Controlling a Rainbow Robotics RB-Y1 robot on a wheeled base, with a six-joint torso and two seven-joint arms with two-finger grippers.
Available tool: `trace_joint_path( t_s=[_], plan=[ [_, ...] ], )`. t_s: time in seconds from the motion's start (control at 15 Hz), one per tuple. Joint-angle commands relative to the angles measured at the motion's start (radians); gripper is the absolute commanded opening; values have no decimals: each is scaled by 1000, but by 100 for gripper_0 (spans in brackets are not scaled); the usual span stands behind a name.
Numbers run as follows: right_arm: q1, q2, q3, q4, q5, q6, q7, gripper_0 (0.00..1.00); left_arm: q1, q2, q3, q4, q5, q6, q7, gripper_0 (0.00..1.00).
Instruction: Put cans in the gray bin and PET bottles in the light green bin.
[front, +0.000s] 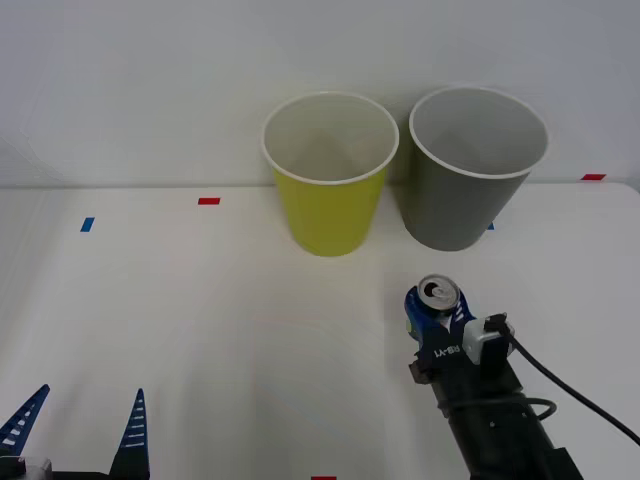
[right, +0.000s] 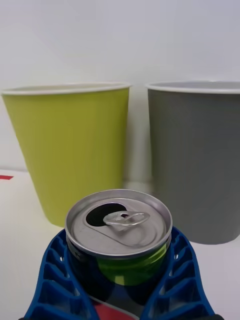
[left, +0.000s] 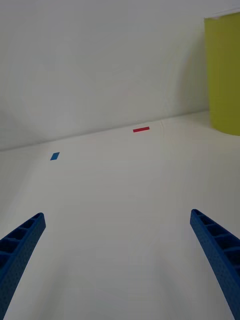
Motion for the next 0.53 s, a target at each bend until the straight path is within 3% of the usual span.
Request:
trace_joint_path(
  t_s=[0.07,0.27,0.53],
  plan=[
    [17,23,-53,-178,-10,196,-6,0,0,0,0,0,0,0,0,100],
    [16,25,-65,-244,-16,233,-27,0,0,0,0,0,0,0,0,100],
    [17,51,-93,-403,6,431,-49,0,0,0,0,0,0,0,0,100]
  ],
)
